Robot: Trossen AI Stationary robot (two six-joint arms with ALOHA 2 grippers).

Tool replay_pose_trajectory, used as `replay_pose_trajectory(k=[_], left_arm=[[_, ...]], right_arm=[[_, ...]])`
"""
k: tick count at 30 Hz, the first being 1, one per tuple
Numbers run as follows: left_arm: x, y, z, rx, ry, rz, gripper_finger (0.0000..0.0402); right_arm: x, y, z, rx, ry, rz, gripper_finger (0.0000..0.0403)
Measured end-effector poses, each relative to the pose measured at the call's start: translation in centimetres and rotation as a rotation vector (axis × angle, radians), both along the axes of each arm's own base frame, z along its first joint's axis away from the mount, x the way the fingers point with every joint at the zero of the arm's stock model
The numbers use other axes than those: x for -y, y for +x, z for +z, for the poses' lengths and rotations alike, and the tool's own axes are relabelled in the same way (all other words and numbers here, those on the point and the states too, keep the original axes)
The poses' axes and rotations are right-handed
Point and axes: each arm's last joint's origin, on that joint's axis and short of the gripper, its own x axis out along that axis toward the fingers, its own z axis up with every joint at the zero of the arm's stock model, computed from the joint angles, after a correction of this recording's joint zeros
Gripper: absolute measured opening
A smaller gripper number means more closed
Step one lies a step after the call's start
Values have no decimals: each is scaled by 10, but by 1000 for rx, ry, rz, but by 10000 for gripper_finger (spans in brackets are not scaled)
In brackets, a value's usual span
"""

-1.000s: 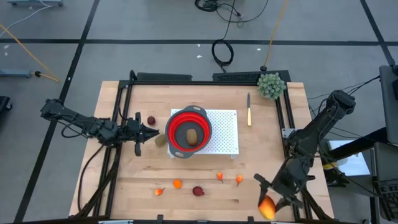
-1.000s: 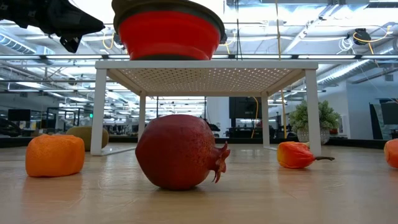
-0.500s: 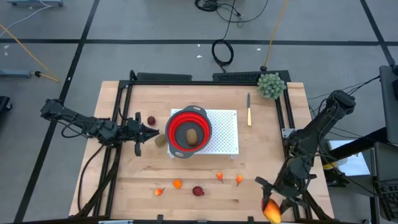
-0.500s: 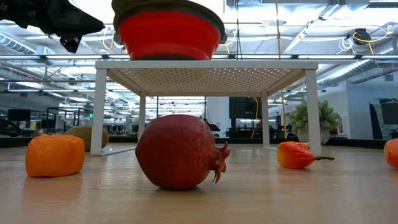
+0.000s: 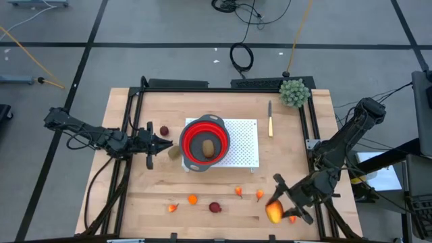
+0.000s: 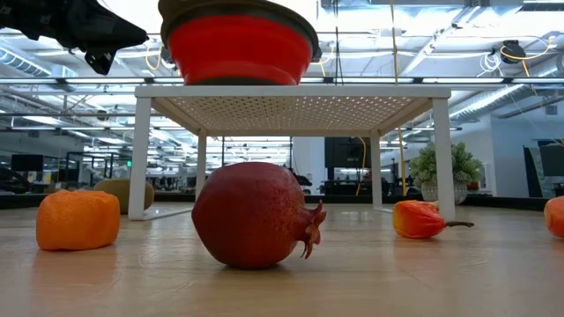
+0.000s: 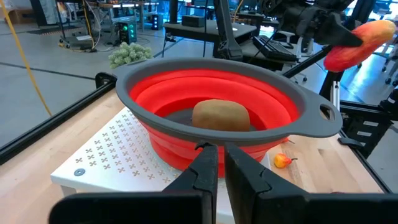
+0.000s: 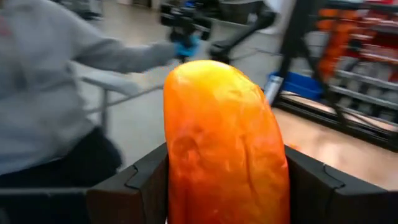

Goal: Pick & Place Fruit
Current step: Put the mango into the strainer bowl on the shelf

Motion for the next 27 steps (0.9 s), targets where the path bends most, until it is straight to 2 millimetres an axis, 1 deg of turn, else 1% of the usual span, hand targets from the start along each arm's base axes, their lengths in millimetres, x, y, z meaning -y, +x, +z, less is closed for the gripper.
replay_pose_trajectory(k=[4,10,16,20,27], left_arm=[[0,0,0,0,0,0,26],[0,0,0,1,-3,1,26],[0,0,0,1,-6,1,26],[0,0,0,3,-7,1,26],[0,0,0,4,-9,2,26]], right_arm=[[5,2,-4,0,-71,-192,224],[16,3,-12,13,-260,-488,221],[22,4,-11,65,-390,-687,225],[26,4,-12,88,-483,-836,221],[27,6,-20,101,-650,-1122,225]])
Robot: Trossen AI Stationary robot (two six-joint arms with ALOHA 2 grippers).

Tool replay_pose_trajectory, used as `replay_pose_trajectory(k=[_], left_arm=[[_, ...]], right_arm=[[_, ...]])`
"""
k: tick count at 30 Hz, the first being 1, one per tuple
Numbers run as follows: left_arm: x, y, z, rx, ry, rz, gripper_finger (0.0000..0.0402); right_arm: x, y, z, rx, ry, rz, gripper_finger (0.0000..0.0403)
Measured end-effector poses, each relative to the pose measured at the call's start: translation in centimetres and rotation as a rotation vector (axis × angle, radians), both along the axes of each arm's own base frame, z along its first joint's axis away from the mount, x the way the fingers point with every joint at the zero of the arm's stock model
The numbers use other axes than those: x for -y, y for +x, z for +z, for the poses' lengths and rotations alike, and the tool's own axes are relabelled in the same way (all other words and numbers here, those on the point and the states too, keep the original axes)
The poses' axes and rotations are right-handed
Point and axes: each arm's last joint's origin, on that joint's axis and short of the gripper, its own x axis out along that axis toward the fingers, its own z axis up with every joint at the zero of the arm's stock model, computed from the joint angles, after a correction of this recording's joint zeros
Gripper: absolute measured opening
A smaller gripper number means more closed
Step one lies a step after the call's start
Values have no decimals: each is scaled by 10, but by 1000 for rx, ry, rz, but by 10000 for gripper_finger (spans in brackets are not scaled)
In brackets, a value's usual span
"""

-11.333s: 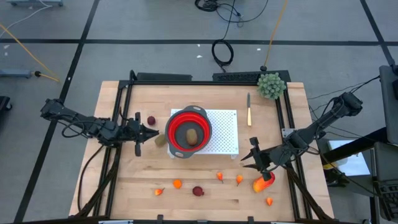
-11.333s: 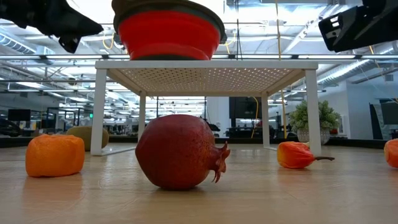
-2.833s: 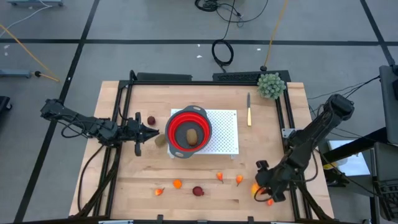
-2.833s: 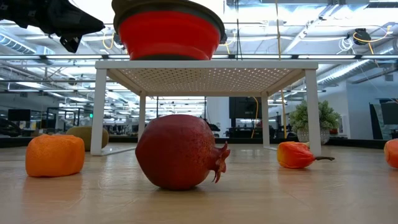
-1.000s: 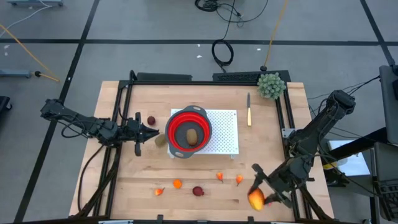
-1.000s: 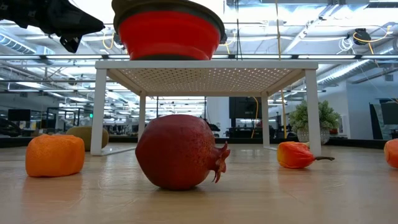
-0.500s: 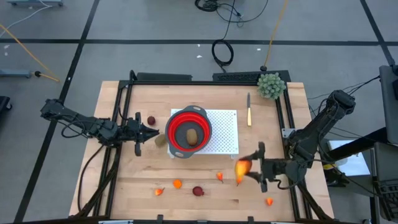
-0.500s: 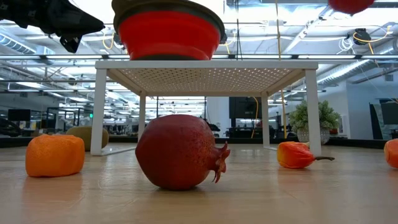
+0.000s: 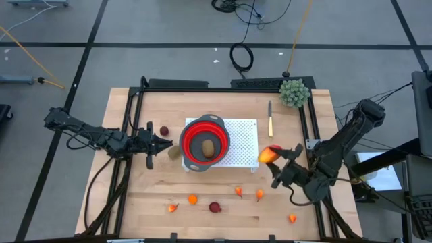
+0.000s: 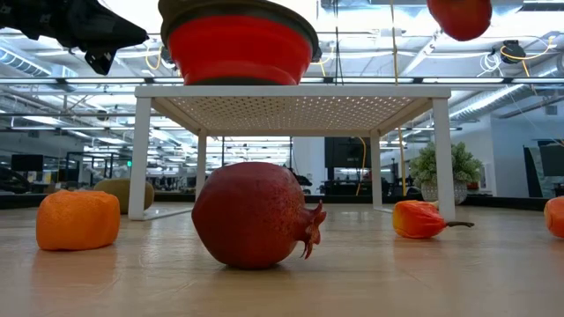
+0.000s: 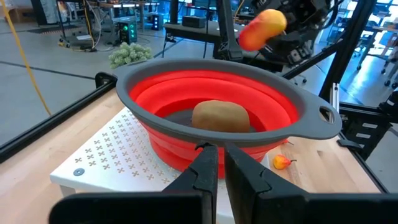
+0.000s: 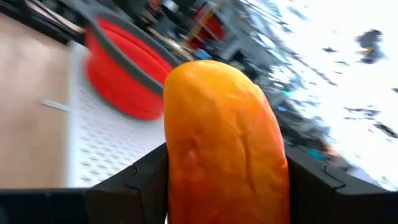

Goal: Pick & Place Fruit
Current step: Put the mango into the strainer bowl on the shelf

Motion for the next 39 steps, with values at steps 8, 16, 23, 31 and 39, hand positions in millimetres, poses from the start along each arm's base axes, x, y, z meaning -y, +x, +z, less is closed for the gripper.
replay_pose_trajectory(k=[8,16,23,31,39], left_arm=[[0,0,0,2,-21,3,26],[0,0,0,3,-44,6,26],[0,0,0,6,-42,7,26],[0,1,14,135,-19,0,26],[2,5,21,209,5,0,26]], right_arm=[[-1,9,-12,-22,-91,-131,223],[8,21,-19,-60,-133,-192,222],[9,23,-17,-48,-118,-202,228],[5,26,-18,-110,-100,-31,223],[-1,29,-17,-125,7,210,220]])
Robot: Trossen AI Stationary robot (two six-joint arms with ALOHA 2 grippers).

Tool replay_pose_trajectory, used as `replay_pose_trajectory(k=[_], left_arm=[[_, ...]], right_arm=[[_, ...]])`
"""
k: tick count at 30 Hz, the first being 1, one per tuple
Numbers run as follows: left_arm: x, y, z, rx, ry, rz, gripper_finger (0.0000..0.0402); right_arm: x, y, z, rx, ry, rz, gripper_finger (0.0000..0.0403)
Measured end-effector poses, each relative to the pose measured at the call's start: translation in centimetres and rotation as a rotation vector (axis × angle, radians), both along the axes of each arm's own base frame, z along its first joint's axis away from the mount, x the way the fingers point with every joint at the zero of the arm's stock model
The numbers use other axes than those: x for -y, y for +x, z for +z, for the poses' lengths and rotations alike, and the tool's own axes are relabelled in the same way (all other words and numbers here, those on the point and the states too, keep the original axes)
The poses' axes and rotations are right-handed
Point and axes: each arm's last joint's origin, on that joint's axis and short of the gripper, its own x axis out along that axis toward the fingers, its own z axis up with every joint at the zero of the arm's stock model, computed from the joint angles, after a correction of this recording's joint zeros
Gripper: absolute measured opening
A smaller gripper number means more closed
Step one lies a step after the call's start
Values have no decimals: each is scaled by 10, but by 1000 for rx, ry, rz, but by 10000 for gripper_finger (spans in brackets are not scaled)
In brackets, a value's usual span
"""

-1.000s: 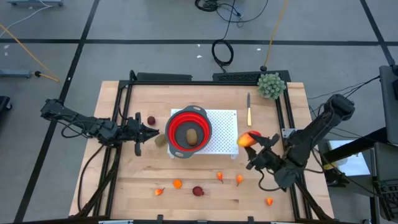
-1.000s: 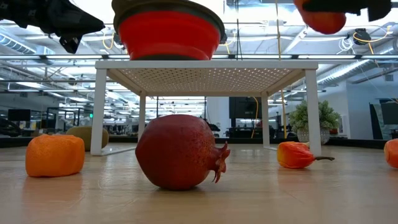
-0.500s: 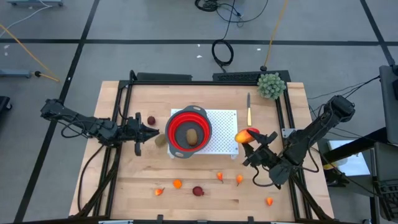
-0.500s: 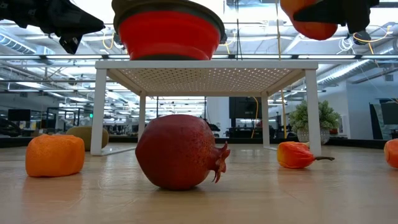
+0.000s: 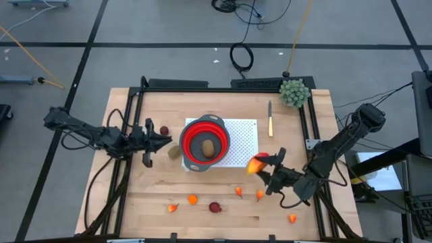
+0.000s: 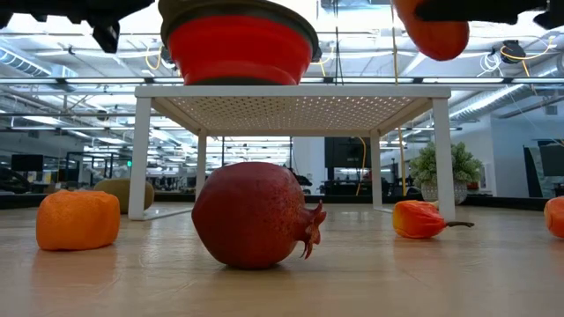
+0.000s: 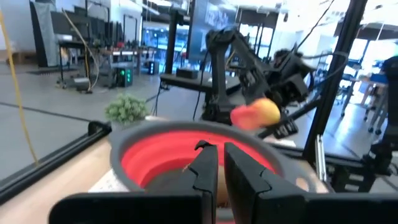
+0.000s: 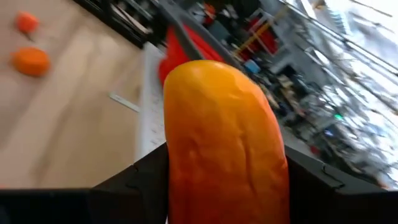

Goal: Pick & Place Fruit
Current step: Put the mango into the strainer bowl on the shelf

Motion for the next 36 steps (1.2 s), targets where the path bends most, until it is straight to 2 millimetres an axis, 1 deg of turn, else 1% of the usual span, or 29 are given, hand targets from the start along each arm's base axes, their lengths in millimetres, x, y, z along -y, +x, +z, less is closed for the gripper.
replay_pose_trajectory(k=[5,8,11,14,20,26,31,36], left_arm=[[5,14,-1,16,23,2,26],[10,24,-5,-16,55,2,26],[15,37,1,-37,68,2,26],[20,51,9,-80,96,0,26],[32,79,36,-187,142,-4,26],[44,111,55,-287,199,-11,26],[54,135,66,-356,271,-31,26],[66,161,78,-374,339,-94,26]], right_arm=[[-3,1,5,6,78,141,221],[-4,0,8,8,144,220,222],[-5,-1,11,8,215,297,220],[-4,-3,15,12,286,361,220],[-3,-5,21,20,395,434,220],[-4,-5,21,14,422,453,222],[-2,-3,20,1,443,461,219],[0,-2,18,-11,450,444,221]])
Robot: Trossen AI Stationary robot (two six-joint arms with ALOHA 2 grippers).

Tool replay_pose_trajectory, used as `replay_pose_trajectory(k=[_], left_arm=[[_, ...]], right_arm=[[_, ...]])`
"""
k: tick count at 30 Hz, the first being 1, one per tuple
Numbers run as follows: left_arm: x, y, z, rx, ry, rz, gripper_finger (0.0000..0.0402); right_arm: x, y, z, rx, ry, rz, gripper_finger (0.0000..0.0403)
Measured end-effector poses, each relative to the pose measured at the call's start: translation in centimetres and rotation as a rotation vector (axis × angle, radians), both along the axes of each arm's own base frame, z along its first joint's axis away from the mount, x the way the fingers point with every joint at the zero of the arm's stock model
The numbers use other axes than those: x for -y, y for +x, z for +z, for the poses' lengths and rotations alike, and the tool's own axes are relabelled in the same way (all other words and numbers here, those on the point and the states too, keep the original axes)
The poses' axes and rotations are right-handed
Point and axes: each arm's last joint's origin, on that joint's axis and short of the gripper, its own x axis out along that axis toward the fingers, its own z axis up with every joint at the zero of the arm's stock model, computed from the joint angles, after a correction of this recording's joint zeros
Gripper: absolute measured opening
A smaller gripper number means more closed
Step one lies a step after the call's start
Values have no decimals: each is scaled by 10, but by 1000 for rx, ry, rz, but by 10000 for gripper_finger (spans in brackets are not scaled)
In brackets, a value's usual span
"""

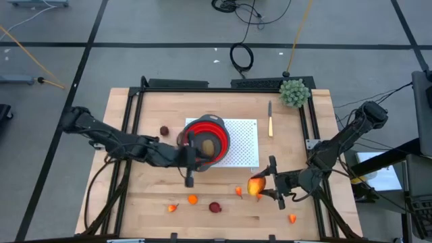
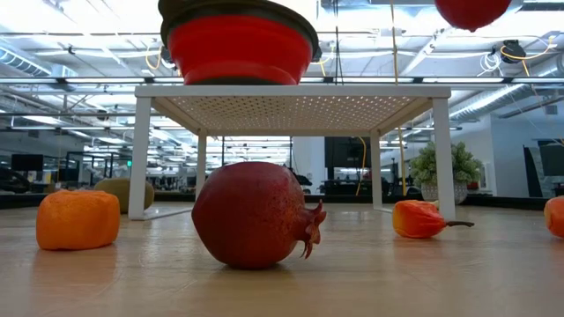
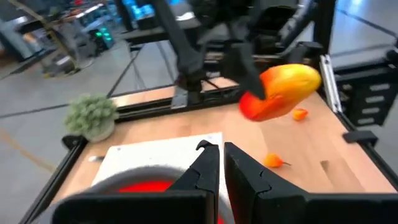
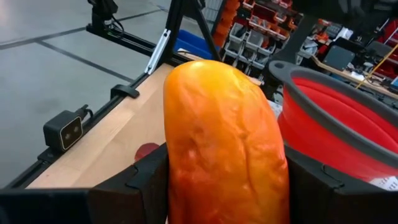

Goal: Pick & Place Fruit
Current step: Put the mango into the strainer bowl on the shelf

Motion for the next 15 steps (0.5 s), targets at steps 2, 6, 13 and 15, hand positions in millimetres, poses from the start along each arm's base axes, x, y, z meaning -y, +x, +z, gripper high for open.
replay_pose_trajectory(k=[2,6,13,15], left_arm=[[6,11,3,-14,30,-24,26],[18,30,6,-51,119,-59,26],[42,60,6,-77,274,-135,26],[49,66,5,-77,324,-161,26]], right_arm=[[1,0,-1,-6,2,-5,221],[1,0,-1,-14,0,-5,218],[3,4,-3,-76,107,120,220],[5,6,-5,-108,155,155,218]])
